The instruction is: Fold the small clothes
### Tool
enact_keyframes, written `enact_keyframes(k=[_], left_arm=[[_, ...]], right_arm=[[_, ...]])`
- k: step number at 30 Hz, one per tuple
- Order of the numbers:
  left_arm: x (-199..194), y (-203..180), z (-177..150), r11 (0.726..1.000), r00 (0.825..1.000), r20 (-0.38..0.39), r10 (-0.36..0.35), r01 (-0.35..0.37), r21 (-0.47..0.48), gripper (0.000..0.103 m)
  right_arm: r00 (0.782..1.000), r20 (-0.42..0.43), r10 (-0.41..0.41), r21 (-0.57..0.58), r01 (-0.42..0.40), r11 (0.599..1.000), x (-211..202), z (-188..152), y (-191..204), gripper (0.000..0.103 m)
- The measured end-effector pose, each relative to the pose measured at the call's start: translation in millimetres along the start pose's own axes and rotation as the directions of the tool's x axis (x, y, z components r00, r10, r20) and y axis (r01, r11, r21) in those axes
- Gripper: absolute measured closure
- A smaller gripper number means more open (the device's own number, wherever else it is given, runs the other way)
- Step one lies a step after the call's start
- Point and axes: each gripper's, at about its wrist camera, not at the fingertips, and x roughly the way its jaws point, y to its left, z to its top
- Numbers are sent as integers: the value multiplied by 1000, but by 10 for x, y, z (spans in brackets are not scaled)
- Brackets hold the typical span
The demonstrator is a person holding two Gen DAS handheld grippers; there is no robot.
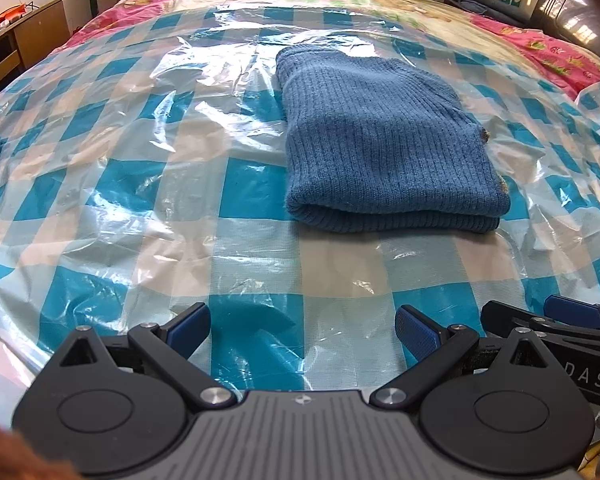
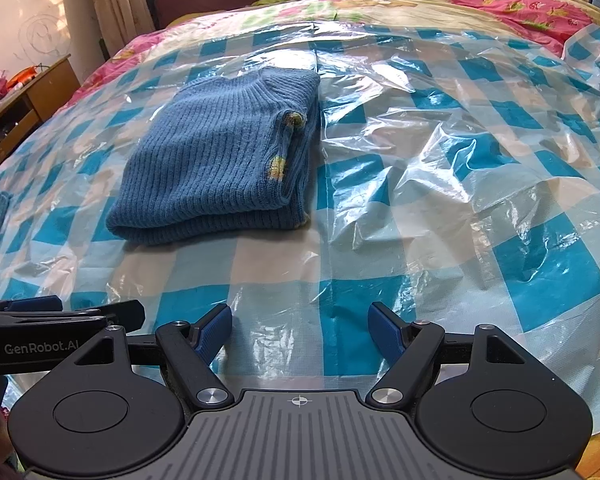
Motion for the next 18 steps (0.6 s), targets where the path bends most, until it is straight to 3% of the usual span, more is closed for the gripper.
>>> enact_keyframes(k=[18], left_arm=[[-21, -6, -6, 1000, 1000, 5, 10, -10, 8, 0]], right_arm=[[1000, -2, -4, -5, 4, 1000, 9, -11, 2, 26]])
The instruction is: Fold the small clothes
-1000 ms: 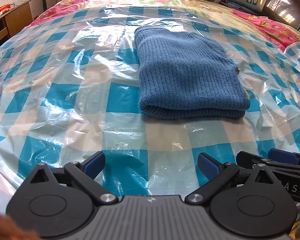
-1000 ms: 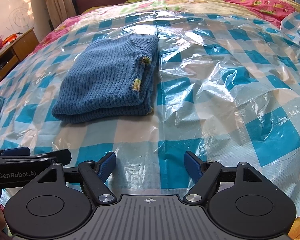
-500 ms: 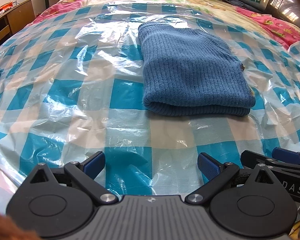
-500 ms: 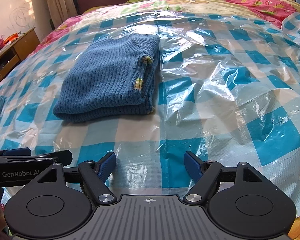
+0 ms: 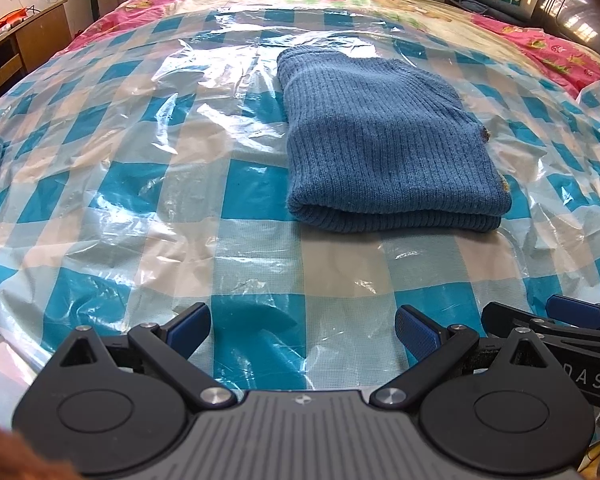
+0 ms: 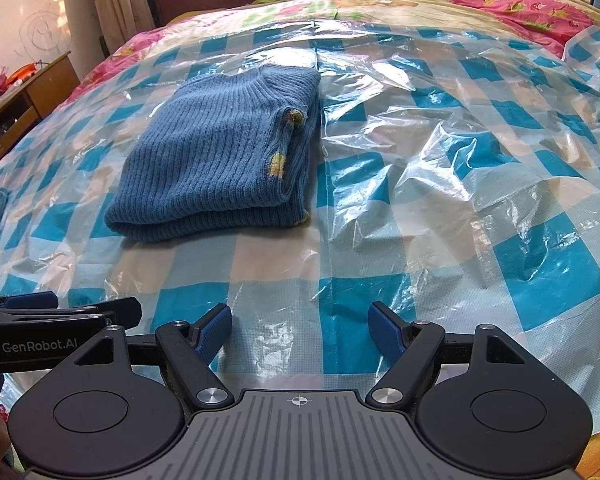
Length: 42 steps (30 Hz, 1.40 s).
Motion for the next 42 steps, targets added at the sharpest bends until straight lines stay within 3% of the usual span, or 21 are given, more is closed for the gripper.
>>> enact_keyframes(k=[42], left_arm=[[27, 14, -33, 1000, 1000, -12, 2, -2, -6, 0]], right_arm=[[1000, -2, -5, -6, 5, 1000, 4, -11, 12, 26]])
